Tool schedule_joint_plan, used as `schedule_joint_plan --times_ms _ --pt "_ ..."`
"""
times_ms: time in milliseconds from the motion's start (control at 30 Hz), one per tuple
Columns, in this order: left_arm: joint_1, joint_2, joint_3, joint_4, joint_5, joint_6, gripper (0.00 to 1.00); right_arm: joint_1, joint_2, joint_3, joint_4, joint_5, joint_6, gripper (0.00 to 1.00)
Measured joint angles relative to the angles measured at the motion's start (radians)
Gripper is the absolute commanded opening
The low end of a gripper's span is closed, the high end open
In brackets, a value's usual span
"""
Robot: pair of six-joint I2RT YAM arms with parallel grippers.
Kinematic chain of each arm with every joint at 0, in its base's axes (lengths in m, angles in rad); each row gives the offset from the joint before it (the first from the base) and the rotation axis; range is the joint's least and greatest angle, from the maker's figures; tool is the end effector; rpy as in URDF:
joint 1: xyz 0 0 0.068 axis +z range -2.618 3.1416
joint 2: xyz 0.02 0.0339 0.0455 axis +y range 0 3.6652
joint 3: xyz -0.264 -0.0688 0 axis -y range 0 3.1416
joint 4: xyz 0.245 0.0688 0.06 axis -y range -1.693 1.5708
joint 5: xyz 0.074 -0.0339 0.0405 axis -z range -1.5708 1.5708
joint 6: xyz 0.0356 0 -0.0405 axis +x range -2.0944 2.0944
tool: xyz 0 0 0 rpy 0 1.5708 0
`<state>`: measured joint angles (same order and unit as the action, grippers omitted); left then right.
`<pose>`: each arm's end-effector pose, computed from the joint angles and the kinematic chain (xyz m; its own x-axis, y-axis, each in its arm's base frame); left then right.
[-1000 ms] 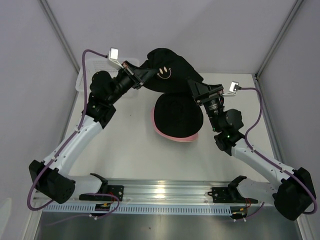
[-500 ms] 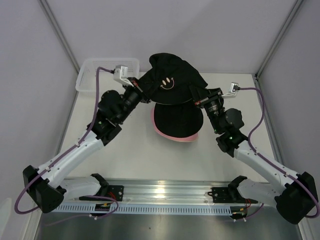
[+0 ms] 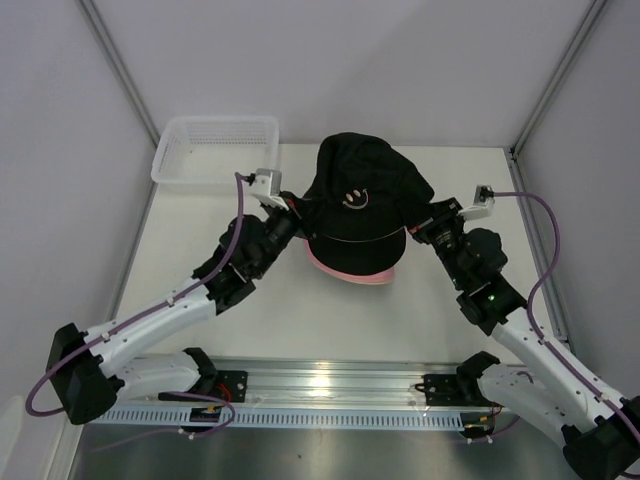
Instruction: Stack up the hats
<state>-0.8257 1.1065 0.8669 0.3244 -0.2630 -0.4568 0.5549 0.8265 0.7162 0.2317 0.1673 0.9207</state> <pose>0.1845 -0.1863 0.3589 -0.1840 -0.4286 -0.8845 0.5047 0.7310 -0.4593 0.1727 0.1001 0.3536 -0.2394 0.7751 -0.5848 -0.3113 0.5092 0.8024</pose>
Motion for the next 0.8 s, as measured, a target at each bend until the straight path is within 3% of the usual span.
schedule_joint_plan --times_ms 133,167,267,300,400,567,800 --pt "0.006 -0.085 -0.057 -0.027 -0.061 0.016 0.40 -0.032 0.008 -0.043 -0.031 -0.002 0.002 0.00" --pt "0.008 -0.109 -0.066 -0.035 -0.079 0.014 0.51 -0.035 0.013 -0.049 -0.033 -0.002 0.002 0.00" --pt "0.018 -0.161 -0.071 -0.060 -0.132 -0.003 0.62 -0.040 0.039 -0.071 -0.031 -0.011 0.001 0.00" --pt "0.032 -0.175 -0.070 -0.077 -0.140 -0.023 0.71 -0.040 0.046 -0.077 -0.026 -0.016 0.000 0.00" --pt "0.156 -0.175 -0.032 -0.203 -0.117 -0.155 0.71 -0.040 0.052 -0.095 -0.014 -0.029 -0.006 0.00" --pt "0.406 -0.064 0.003 -0.311 0.069 -0.375 0.70 -0.037 0.046 -0.146 0.045 -0.051 -0.018 0.00" --pt "0.418 0.068 -0.035 -0.240 0.369 -0.587 0.73 0.000 0.039 -0.203 0.097 -0.052 -0.057 0.00"
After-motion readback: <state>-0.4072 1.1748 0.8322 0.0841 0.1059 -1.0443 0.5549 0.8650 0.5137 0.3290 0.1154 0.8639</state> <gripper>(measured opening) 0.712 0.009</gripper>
